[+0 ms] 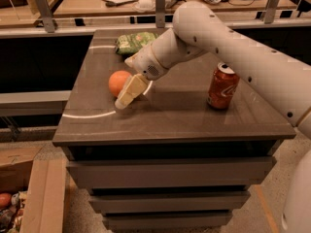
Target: Pick orange
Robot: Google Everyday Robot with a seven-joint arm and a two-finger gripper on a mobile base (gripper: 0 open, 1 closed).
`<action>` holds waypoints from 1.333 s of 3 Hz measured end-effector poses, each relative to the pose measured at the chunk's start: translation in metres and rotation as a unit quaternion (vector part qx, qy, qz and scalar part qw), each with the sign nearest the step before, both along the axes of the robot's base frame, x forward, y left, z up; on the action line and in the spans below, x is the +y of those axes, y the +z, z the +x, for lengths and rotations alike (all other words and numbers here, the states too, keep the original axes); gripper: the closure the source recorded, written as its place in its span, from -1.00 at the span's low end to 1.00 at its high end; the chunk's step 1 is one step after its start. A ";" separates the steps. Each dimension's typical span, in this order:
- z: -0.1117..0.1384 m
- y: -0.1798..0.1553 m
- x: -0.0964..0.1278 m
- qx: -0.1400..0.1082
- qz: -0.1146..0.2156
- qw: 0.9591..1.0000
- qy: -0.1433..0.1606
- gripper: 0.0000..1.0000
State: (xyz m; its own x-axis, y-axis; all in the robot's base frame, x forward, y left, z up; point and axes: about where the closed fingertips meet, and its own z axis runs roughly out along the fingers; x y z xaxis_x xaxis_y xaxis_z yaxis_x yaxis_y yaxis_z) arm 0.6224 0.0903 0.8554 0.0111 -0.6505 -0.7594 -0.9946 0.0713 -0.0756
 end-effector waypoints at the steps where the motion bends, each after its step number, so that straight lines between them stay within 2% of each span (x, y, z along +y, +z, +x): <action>1: -0.001 -0.003 0.009 0.004 0.009 1.000 0.011 -0.65; 2: -0.002 -0.006 0.013 0.008 0.013 1.000 0.022 -0.03; 3: -0.004 -0.005 0.010 0.009 0.042 0.999 0.032 0.45; 4: -0.006 0.009 0.008 -0.002 0.096 0.994 0.052 0.91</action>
Offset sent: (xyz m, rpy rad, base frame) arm -0.0021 0.0116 -0.0050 0.0252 0.0174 0.0541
